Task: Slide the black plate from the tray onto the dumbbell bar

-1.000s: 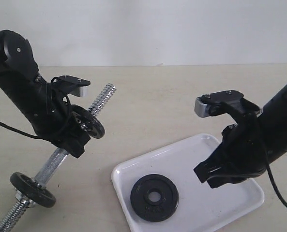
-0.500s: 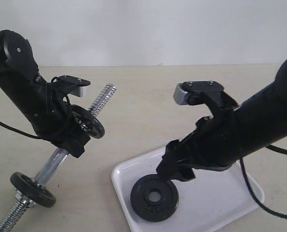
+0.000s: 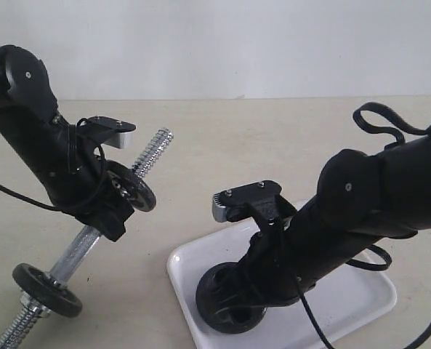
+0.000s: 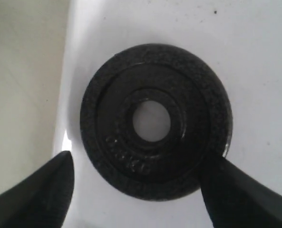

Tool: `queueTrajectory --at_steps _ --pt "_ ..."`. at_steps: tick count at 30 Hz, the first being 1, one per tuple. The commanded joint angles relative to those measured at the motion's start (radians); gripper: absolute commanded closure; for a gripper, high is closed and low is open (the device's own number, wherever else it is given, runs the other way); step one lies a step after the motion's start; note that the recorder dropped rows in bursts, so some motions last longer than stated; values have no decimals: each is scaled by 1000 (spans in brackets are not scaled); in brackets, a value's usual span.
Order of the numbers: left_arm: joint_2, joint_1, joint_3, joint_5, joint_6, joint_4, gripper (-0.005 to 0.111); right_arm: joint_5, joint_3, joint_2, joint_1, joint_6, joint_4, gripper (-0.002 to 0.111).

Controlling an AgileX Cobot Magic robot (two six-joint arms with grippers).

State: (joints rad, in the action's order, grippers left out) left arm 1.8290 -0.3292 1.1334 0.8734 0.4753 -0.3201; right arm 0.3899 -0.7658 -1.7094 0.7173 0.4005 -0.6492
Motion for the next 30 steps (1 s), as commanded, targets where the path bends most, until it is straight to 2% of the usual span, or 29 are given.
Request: queueTrajectory --at_steps 1,7,20,30 --pt "-59 -6 24 15 1 -62 102 -52 -4 -8 0 -7 34 39" --pt "-59 -6 24 15 1 -62 102 -133 -4 -8 0 -7 54 39" --pt "-59 -6 24 15 1 -62 102 -156 -4 -10 0 -105 346 40" --pt "-59 -6 24 15 1 -62 102 -182 -4 -51 0 -113 370 40"
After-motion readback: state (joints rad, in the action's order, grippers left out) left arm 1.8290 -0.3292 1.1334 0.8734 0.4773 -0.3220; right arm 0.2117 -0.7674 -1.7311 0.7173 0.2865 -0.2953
